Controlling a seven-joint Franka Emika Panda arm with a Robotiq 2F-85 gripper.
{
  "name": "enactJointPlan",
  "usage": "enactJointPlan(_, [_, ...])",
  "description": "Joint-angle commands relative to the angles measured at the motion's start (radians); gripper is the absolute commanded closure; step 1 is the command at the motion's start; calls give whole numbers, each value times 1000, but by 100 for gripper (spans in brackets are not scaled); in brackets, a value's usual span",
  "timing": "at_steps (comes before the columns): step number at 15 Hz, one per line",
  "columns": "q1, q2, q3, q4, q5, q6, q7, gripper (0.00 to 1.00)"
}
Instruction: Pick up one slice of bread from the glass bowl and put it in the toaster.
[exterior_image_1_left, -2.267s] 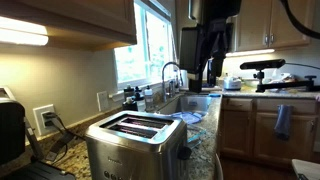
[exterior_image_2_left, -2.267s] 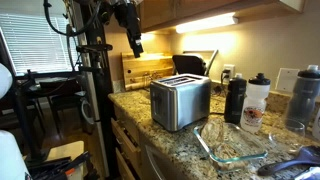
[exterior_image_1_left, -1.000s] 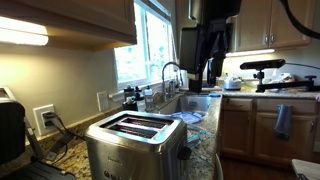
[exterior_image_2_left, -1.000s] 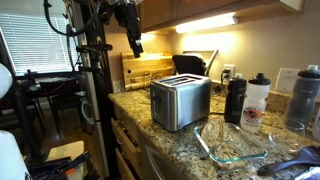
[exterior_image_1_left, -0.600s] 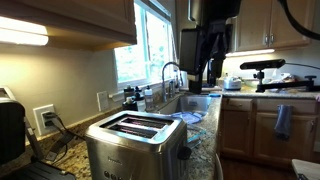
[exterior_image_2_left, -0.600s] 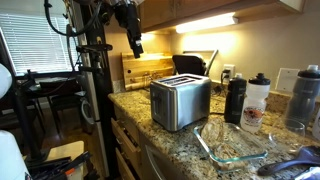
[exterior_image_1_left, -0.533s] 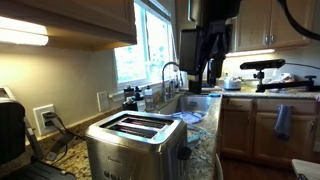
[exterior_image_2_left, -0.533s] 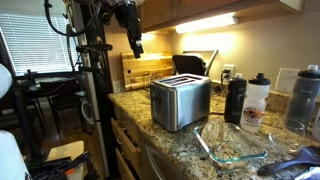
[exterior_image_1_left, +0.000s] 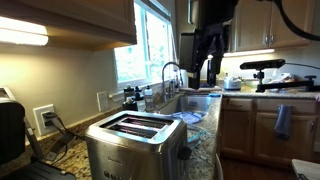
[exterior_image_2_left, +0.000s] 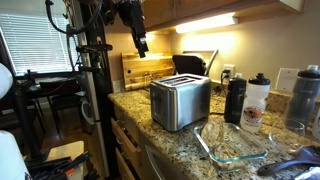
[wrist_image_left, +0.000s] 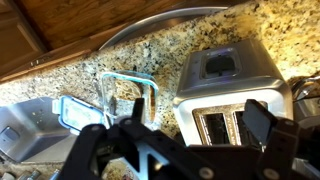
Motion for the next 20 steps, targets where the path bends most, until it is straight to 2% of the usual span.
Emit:
enactJointPlan(1, [-14, 14, -17, -9, -63, 16, 62, 0])
enactJointPlan(8, [-50, 65, -66, -6, -146, 31, 128, 0])
enactJointPlan(13, [-54, 100, -129, -1, -141, 64, 130, 0])
enactJointPlan(20, [-69, 161, -184, 2, -145, 125, 120, 0])
